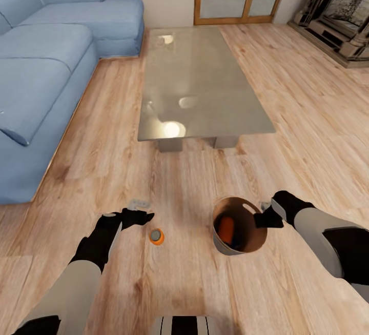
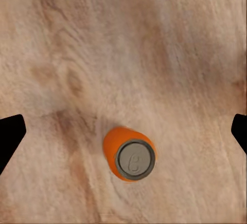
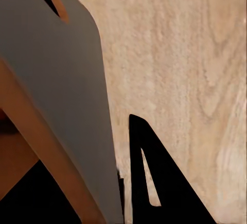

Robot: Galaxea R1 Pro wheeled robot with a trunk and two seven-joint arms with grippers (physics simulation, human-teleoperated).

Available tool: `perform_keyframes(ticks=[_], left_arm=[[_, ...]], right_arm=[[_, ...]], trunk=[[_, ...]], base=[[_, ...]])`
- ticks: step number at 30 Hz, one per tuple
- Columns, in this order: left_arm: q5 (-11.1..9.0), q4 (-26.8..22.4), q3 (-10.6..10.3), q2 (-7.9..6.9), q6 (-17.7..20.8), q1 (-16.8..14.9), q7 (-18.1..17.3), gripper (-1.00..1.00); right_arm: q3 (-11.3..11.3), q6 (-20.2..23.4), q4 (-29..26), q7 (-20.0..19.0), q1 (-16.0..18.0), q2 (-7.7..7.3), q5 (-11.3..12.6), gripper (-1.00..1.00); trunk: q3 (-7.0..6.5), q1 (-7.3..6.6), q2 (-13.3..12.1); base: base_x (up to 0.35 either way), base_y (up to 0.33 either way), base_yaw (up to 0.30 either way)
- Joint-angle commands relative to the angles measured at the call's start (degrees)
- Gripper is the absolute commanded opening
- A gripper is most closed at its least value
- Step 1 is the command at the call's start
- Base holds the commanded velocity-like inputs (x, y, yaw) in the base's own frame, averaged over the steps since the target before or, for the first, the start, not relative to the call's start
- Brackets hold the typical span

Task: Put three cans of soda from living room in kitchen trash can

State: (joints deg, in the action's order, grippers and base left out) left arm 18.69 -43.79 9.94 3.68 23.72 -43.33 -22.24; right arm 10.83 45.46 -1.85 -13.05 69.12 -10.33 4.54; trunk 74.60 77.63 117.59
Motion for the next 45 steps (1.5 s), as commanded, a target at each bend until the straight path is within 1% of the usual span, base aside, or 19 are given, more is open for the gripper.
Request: perform_keyframes(ticks=[1,3,5,11,13,14,16,17,18,20,21,24,26,28,29,30,33,39,45], left_arm=[[-0.02,0.01,0.00,0.01,0.07,0.00,0.00,1.00],[-0.04,0.02,-0.01,0.01,0.12,0.00,0.00,1.00],[-0.08,0.02,0.05,0.00,0.16,-0.01,0.00,1.00],[-0.41,-0.38,0.14,-0.37,-0.06,0.00,0.37,1.00],[-0.31,-0.19,0.24,-0.51,-0.01,0.00,0.29,1.00],[-0.24,-0.10,0.34,-0.59,0.07,-0.03,0.28,1.00],[-0.17,-0.05,0.42,-0.66,0.23,-0.05,0.34,1.00],[-0.14,-0.01,0.53,-0.77,0.80,-0.08,1.47,1.00],[-0.17,0.00,0.55,-0.84,1.05,-0.08,3.40,1.00],[-0.26,0.01,0.61,-0.94,1.36,-0.14,5.49,1.00],[-0.33,0.05,0.64,-1.02,1.56,-0.27,6.42,1.00],[-0.39,0.07,0.67,-1.35,2.03,-0.40,7.61,1.00],[-0.43,0.09,0.68,-1.48,2.34,-0.42,8.28,1.00],[-0.44,0.10,0.69,-1.51,2.42,-0.43,8.46,1.00],[-0.39,0.10,0.73,-1.52,2.48,-0.39,8.62,1.00],[-0.35,0.11,0.73,-1.51,2.51,-0.37,8.68,1.00],[-0.22,0.09,0.66,-1.52,2.54,-0.36,8.75,1.00],[0.00,0.07,0.55,-1.49,2.55,-0.35,8.71,1.00],[0.10,0.11,0.33,-1.31,2.60,-0.35,9.62,1.00]], right_arm=[[0.33,0.12,0.06,-0.08,0.01,-0.20,0.34,-1.00],[0.29,0.58,0.08,-0.10,0.03,-0.93,0.35,-1.00],[0.26,2.77,-0.01,-0.12,0.04,-1.93,0.38,-1.00],[0.30,4.56,-0.09,-0.26,0.13,-2.43,0.34,-1.00],[0.40,5.89,-0.11,-0.31,0.23,-2.47,0.22,-1.00],[0.44,7.71,-0.30,-0.42,0.34,-2.58,0.15,-1.00],[0.46,9.82,-1.10,-0.56,0.44,-2.81,0.08,-1.00],[0.52,13.75,-4.92,-0.76,0.58,-3.56,0.02,-1.00],[0.58,14.54,-7.23,-0.82,0.61,-3.81,0.03,-1.00],[0.63,14.54,-9.38,-0.87,0.67,-4.05,-0.04,-1.00],[0.65,14.54,-10.21,-0.89,0.82,-4.41,-0.08,-1.00],[0.73,14.54,-11.08,-0.91,1.33,-5.33,-0.12,-1.00],[0.81,14.54,-11.38,-0.92,2.16,-6.93,-0.13,-1.00],[0.82,14.54,-11.46,-0.95,2.50,-7.83,-0.13,-1.00],[0.84,14.54,-11.53,-0.97,2.91,-9.01,-0.14,-1.00],[0.85,14.54,-11.55,-1.01,3.08,-9.68,-0.14,-1.00],[0.87,14.54,-11.58,-0.99,3.29,-10.68,-0.14,-1.00],[0.93,14.54,-11.61,-0.99,3.37,-11.07,-0.14,-1.00],[0.94,14.54,-11.60,-0.98,3.92,-11.24,-0.21,-1.00]], trunk=[[-0.04,0.00,0.00],[-0.13,0.00,0.00],[-0.22,0.00,0.00],[-0.34,0.00,0.00],[-0.34,0.00,0.00],[-0.35,0.00,0.00],[-0.35,0.00,0.00],[-0.35,0.00,0.00],[-0.37,0.00,0.00],[-0.42,0.00,0.00],[-0.43,0.00,0.00],[-0.09,0.44,0.80],[0.26,0.88,1.60],[0.63,1.32,2.41],[0.82,1.54,2.81],[1.01,1.76,3.21],[1.57,2.41,4.41],[2.66,3.73,6.82],[3.74,5.05,9.22]], base=[[0.001,-0.238,-0.225],[0.001,-0.248,-0.230],[0.000,-0.256,-0.228],[0.000,-0.131,-0.107],[0.000,-0.024,-0.019],[0.000,-0.014,-0.011],[0.000,-0.010,-0.008],[0.000,-0.004,-0.003],[0.000,-0.002,-0.002],[0.000,-0.001,-0.001],[0.000,0.000,0.000],[0.000,0.000,0.000],[0.000,0.000,0.000],[0.000,0.000,0.000],[0.000,0.000,0.000],[0.000,0.000,0.000],[0.000,0.000,0.000],[0.000,0.000,0.000],[0.000,0.000,0.000]])
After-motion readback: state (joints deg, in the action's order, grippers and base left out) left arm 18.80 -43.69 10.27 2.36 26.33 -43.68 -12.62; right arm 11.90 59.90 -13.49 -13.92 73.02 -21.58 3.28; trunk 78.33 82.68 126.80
